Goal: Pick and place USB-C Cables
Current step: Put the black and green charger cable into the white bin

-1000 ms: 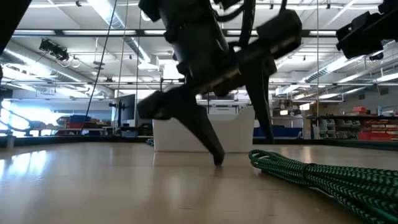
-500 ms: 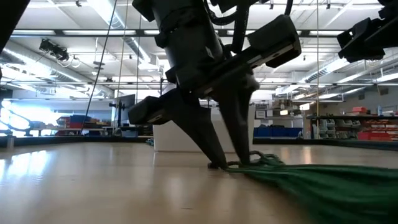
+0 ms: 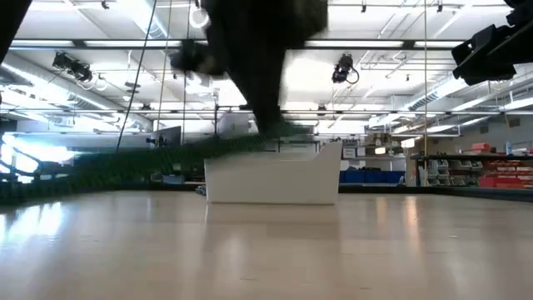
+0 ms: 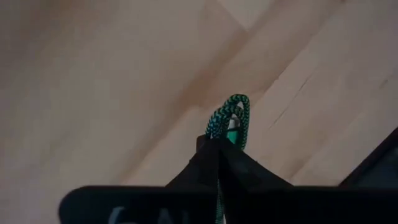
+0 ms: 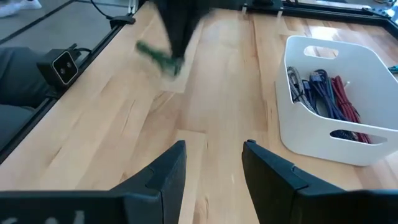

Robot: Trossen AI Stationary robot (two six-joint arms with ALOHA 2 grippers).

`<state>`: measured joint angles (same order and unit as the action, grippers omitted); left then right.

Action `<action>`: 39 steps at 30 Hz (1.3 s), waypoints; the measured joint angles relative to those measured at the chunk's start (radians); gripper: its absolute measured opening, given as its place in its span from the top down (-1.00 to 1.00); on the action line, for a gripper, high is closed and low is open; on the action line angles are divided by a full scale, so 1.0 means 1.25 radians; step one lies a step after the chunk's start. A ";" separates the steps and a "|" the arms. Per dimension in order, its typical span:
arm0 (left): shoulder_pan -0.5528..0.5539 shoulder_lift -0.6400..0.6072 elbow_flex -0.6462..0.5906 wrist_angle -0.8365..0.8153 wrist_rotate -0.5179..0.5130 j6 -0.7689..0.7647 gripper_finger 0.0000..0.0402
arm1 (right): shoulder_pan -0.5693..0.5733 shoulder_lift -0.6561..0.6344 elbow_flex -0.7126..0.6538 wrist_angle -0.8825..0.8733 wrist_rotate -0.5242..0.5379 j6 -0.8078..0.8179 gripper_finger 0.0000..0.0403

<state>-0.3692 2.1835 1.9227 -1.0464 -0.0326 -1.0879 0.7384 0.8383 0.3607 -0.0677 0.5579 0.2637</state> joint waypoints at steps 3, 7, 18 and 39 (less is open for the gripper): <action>-0.010 -0.001 0.123 -0.175 -0.068 0.105 0.99 | 0.000 0.000 0.000 0.001 0.001 0.005 0.19; -0.022 -0.005 0.288 -0.361 -0.233 0.304 0.99 | 0.000 0.000 0.000 0.007 0.007 0.005 0.19; 0.149 -0.024 0.311 -0.253 -0.336 0.802 1.00 | -0.002 0.000 0.000 0.027 0.084 0.005 0.19; 0.357 -0.010 -0.036 0.089 -0.212 1.096 0.95 | -0.002 0.000 0.000 0.079 0.086 0.025 0.19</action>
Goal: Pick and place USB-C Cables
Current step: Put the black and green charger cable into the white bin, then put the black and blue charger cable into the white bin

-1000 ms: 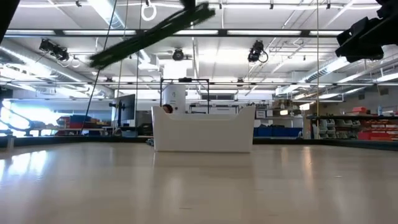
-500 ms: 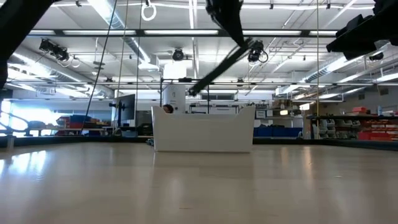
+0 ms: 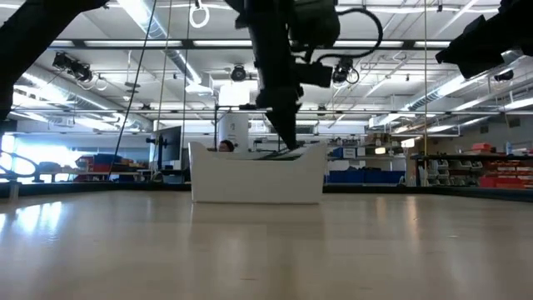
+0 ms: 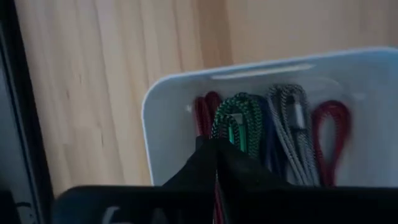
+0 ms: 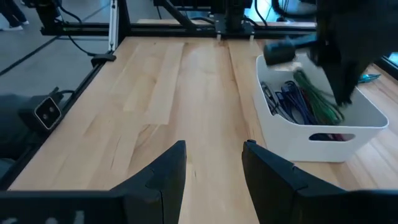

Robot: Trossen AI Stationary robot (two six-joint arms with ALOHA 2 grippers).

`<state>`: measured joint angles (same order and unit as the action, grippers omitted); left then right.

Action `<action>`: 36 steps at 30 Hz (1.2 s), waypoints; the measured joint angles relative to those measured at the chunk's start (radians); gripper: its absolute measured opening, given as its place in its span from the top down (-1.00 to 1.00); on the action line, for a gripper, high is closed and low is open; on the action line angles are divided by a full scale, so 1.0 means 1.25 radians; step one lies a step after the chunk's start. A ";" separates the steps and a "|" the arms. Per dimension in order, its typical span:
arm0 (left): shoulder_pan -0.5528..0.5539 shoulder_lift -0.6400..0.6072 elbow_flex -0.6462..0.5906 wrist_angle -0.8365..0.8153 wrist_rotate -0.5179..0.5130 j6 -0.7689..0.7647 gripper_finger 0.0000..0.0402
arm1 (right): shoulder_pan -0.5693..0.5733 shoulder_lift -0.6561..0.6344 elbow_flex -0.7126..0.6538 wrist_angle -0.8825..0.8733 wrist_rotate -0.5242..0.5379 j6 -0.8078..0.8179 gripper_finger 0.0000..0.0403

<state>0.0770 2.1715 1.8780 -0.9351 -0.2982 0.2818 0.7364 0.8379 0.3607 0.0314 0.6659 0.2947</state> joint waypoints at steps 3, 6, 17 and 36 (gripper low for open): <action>0.005 0.000 -0.031 0.036 0.001 -0.001 0.80 | 0.000 0.000 0.000 0.003 0.000 0.000 0.19; 0.005 0.000 -0.030 0.051 0.010 -0.022 0.56 | 0.000 0.000 0.000 0.005 0.000 -0.001 0.19; -0.062 -0.025 0.215 -0.332 -0.239 -0.316 -0.09 | -0.050 0.003 0.000 0.082 -0.004 -0.073 0.19; 0.049 -0.771 -0.638 -0.335 -0.488 -1.028 0.29 | -0.271 0.115 0.000 0.237 -0.174 -0.178 0.15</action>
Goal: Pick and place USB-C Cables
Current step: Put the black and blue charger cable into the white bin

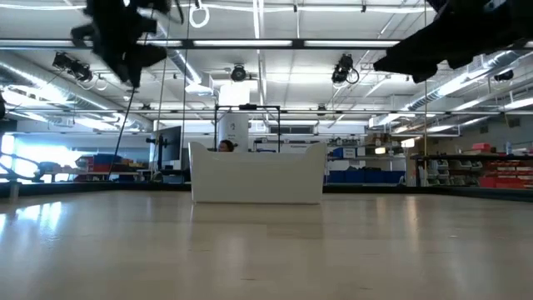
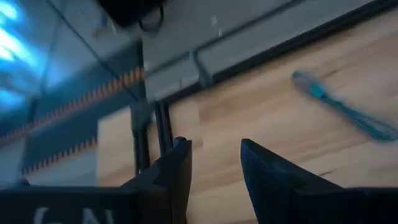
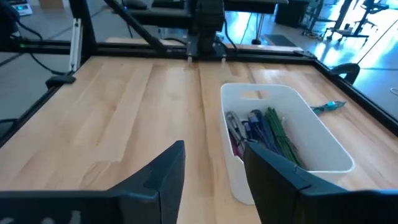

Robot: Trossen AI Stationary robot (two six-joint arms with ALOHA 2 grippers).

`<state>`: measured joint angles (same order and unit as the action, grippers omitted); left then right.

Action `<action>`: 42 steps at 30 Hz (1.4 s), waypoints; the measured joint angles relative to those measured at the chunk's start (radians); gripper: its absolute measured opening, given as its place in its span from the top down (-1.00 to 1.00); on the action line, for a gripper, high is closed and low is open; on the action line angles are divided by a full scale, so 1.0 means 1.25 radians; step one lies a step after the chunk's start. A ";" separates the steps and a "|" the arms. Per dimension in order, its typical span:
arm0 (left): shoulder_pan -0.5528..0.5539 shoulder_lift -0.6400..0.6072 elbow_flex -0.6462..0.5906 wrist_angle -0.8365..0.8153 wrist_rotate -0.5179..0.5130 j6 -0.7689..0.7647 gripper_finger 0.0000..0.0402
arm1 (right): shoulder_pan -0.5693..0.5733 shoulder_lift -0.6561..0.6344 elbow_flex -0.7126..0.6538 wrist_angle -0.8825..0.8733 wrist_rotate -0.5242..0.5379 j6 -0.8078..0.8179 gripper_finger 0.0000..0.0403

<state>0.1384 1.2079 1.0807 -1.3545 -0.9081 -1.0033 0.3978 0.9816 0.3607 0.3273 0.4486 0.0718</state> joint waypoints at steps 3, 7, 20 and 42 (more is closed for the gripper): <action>0.101 -0.093 -0.141 0.148 0.080 0.114 0.23 | -0.044 0.029 0.000 0.041 -0.038 -0.013 0.09; 0.239 -0.171 -0.288 0.380 0.221 0.272 0.10 | -0.105 0.063 0.000 0.089 -0.072 -0.020 0.02; 0.578 0.044 -0.378 0.986 0.518 0.429 -0.15 | -0.266 0.118 0.000 0.182 -0.173 -0.025 0.00; 0.438 0.503 -0.086 0.956 0.542 0.330 -0.14 | -0.282 0.118 0.000 0.186 -0.201 -0.018 0.01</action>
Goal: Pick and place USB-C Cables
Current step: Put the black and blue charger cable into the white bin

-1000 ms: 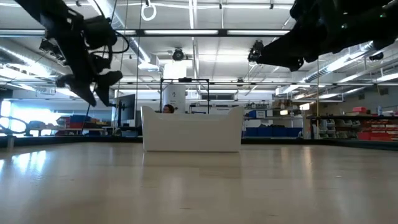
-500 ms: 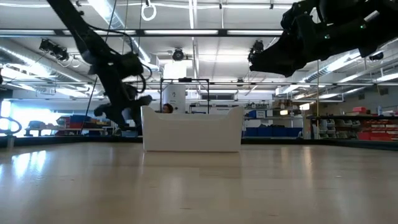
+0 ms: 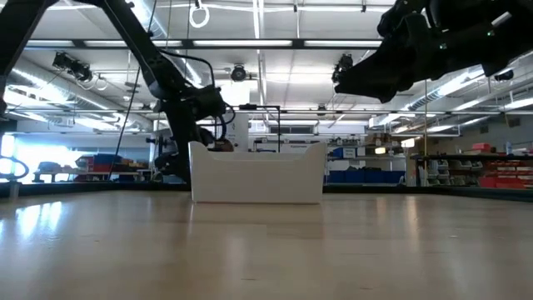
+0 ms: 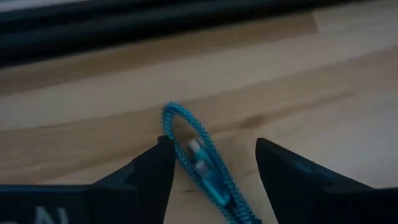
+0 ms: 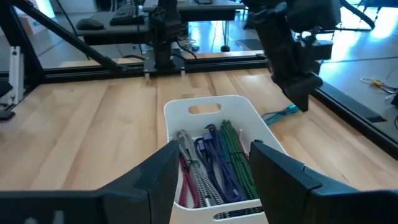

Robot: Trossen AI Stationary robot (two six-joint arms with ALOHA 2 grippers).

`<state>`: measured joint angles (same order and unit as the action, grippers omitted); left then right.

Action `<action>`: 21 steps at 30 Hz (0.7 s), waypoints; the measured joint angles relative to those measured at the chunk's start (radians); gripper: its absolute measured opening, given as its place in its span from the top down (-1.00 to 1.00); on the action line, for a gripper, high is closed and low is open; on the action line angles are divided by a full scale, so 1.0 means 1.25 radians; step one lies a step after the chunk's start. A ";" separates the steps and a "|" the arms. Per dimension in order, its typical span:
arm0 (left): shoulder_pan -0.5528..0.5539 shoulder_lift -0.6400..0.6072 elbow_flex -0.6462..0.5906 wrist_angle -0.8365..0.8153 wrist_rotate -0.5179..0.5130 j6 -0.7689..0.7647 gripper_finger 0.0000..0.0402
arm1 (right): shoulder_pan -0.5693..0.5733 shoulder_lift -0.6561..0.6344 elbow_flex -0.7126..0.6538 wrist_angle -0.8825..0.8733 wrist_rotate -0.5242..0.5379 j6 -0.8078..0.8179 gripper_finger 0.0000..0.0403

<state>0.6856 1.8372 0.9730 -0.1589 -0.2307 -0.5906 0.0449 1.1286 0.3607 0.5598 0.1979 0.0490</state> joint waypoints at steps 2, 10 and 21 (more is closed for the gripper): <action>-0.011 0.017 0.006 -0.008 0.000 0.000 -0.09 | 0.001 0.000 0.000 0.000 -0.004 0.000 0.00; -0.023 0.045 0.021 -0.033 0.001 0.036 0.37 | 0.001 0.000 0.000 0.000 -0.008 0.000 0.00; -0.072 -0.066 0.011 -0.153 0.035 0.209 0.89 | 0.040 -0.064 0.000 -0.061 -0.008 -0.021 0.00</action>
<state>0.5950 1.7545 0.9871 -0.3496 -0.1870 -0.3287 0.0946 1.0491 0.3608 0.4832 0.1875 0.0223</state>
